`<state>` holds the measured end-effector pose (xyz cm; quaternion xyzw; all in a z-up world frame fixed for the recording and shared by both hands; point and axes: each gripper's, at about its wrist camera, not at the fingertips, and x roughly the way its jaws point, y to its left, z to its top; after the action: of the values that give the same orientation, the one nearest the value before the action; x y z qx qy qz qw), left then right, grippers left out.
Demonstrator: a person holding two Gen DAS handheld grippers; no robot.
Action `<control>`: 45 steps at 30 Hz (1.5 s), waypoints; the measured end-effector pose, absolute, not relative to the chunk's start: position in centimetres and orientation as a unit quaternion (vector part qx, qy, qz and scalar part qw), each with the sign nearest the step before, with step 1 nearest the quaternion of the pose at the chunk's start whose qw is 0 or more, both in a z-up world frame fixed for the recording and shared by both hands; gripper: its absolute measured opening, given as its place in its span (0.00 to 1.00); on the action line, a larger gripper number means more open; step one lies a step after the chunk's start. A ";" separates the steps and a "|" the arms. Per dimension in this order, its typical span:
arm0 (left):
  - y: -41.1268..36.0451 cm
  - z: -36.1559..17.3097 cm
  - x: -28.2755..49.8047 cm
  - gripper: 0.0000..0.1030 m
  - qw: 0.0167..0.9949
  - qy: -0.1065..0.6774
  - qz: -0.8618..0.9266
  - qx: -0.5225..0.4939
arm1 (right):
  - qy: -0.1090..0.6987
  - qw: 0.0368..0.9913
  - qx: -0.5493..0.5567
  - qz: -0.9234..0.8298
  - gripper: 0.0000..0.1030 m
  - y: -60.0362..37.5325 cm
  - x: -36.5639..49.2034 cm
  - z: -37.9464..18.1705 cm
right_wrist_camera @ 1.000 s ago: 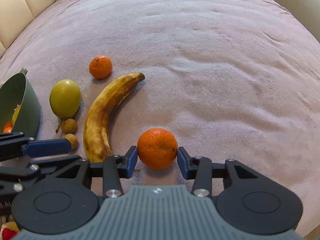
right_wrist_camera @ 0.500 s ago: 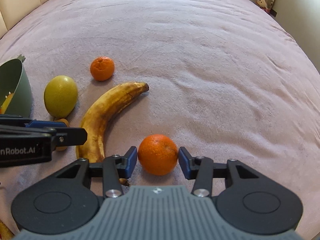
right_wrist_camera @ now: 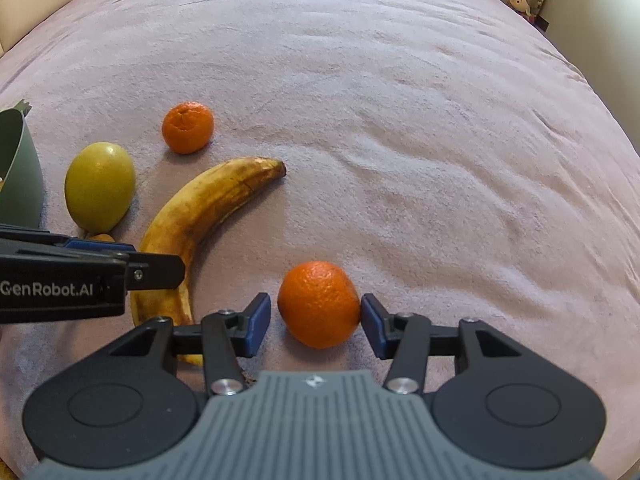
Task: Organize fruits
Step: 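Grasp a tangerine with the right tool while the left tool grasps the spotted banana, then lift and carry the banana and tangerine over the green colander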
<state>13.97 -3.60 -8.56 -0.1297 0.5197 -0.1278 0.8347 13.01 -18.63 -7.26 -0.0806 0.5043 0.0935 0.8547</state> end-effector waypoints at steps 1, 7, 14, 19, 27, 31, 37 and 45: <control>-3.7 -8.7 14.0 0.51 0.834 0.520 -0.129 -0.129 | 0.505 0.854 -0.080 0.093 0.47 -18.7 13.0 -7.3; -4.0 -9.6 14.4 0.52 0.832 0.523 -0.133 -0.130 | 0.511 0.851 -0.072 0.091 0.47 -18.9 13.3 -7.8; -4.3 -10.1 14.5 0.52 0.838 0.515 -0.134 -0.119 | 0.516 0.849 -0.058 0.092 0.42 -19.5 13.4 -8.0; -4.6 -10.1 14.9 0.52 0.849 0.500 -0.127 -0.116 | 0.510 0.854 -0.050 0.094 0.43 -19.8 13.3 -7.8; -5.2 -10.0 15.0 0.43 0.860 0.485 -0.123 -0.096 | 0.491 0.862 -0.074 0.097 0.42 -19.5 13.4 -7.4; -5.0 -10.0 14.8 0.42 0.861 0.483 -0.122 -0.099 | 0.490 0.863 -0.073 0.096 0.41 -19.4 13.4 -7.3; -4.8 -9.5 14.0 0.42 0.866 0.479 -0.113 -0.095 | 0.484 0.866 -0.083 0.091 0.41 -19.0 13.1 -6.8; -3.7 -7.2 13.3 0.42 0.875 0.459 -0.109 -0.108 | 0.470 0.873 -0.092 0.093 0.40 -18.1 12.4 -5.5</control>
<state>13.28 -3.74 -7.18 -0.1083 0.4586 -0.1090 0.8753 12.40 -18.10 -5.51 -0.0918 0.4699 0.0930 0.8730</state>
